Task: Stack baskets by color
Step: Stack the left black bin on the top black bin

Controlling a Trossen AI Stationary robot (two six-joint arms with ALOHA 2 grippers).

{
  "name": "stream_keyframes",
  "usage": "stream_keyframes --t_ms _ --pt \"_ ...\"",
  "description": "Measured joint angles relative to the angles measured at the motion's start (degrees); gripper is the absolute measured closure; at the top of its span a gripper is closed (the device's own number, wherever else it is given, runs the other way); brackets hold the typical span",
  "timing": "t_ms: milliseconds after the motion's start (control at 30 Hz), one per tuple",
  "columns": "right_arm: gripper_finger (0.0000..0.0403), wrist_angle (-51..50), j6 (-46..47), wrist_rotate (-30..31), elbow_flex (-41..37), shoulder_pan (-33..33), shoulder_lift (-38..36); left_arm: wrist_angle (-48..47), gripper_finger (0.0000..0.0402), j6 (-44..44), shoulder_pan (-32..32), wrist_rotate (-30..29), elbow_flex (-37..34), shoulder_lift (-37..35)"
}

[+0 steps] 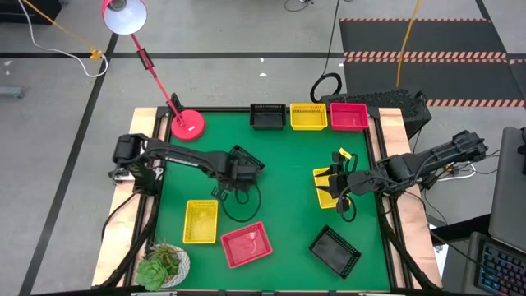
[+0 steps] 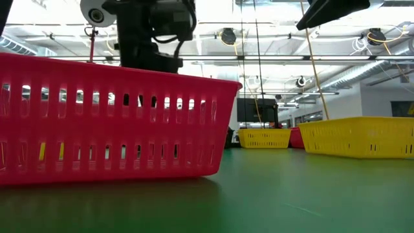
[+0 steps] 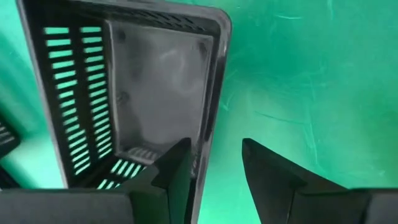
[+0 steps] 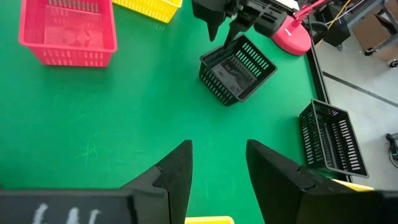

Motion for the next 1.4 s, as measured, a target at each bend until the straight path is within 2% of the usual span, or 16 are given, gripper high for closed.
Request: stream_keyframes --t_ms 300,733,1167,1267,1400 --pt "0.0260 0.0 0.0 0.0 0.0 0.0 0.0 2.2 0.0284 0.4 1.3 0.1 -0.8 0.4" --pt "0.0260 0.0 0.0 0.0 0.0 0.0 0.0 9.4 0.0295 0.4 1.8 0.2 -6.1 0.3" --pt "0.0260 0.0 -0.1 0.0 0.0 0.0 0.0 9.4 0.0351 -0.9 1.7 0.1 -6.2 0.3" --pt "0.0260 0.0 -0.1 0.0 0.0 0.0 0.0 9.5 0.0348 -2.4 1.7 0.3 -6.2 0.3" --pt "0.0260 0.0 -0.1 0.0 0.0 0.0 0.0 9.5 0.0323 -3.1 1.7 0.5 -6.2 0.3"
